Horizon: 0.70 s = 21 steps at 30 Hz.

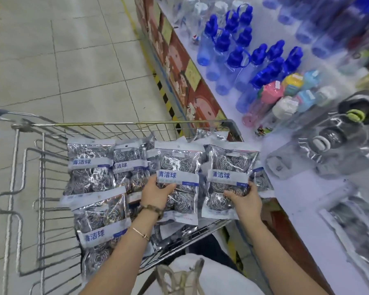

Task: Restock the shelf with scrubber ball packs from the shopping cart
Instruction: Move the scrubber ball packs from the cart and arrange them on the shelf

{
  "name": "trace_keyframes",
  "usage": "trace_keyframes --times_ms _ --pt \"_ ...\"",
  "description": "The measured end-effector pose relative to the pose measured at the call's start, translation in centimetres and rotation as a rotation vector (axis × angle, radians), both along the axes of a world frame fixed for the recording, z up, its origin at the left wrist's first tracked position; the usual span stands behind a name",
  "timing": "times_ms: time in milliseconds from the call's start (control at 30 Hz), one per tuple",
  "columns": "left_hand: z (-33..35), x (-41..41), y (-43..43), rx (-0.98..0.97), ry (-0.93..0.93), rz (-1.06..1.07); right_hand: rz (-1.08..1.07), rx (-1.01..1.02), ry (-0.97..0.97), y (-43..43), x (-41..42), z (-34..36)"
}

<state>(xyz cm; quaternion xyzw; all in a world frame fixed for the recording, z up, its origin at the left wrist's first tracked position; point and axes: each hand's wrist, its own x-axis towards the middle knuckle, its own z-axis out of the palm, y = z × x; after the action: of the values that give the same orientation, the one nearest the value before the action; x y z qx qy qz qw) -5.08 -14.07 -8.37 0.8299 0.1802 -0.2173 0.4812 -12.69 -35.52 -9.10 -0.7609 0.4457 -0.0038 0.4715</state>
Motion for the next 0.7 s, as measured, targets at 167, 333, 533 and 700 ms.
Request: trace_keyframes --times_ms 167,333,533,700 --pt "0.3 -0.5 -2.6 -0.017 -0.016 -0.175 -0.175 -0.033 -0.061 -1.2 -3.8 0.7" --pt "1.1 -1.4 -7.2 -0.09 -0.065 -0.316 -0.313 -0.067 -0.079 -3.5 -7.7 1.6" --pt "0.9 -3.8 -14.1 -0.134 -0.101 -0.474 -0.454 -0.075 -0.109 -7.2 -13.1 3.1" --pt "0.9 -7.7 -20.4 -0.148 -0.11 -0.583 -0.546 -0.052 -0.117 -11.7 -18.6 3.2"
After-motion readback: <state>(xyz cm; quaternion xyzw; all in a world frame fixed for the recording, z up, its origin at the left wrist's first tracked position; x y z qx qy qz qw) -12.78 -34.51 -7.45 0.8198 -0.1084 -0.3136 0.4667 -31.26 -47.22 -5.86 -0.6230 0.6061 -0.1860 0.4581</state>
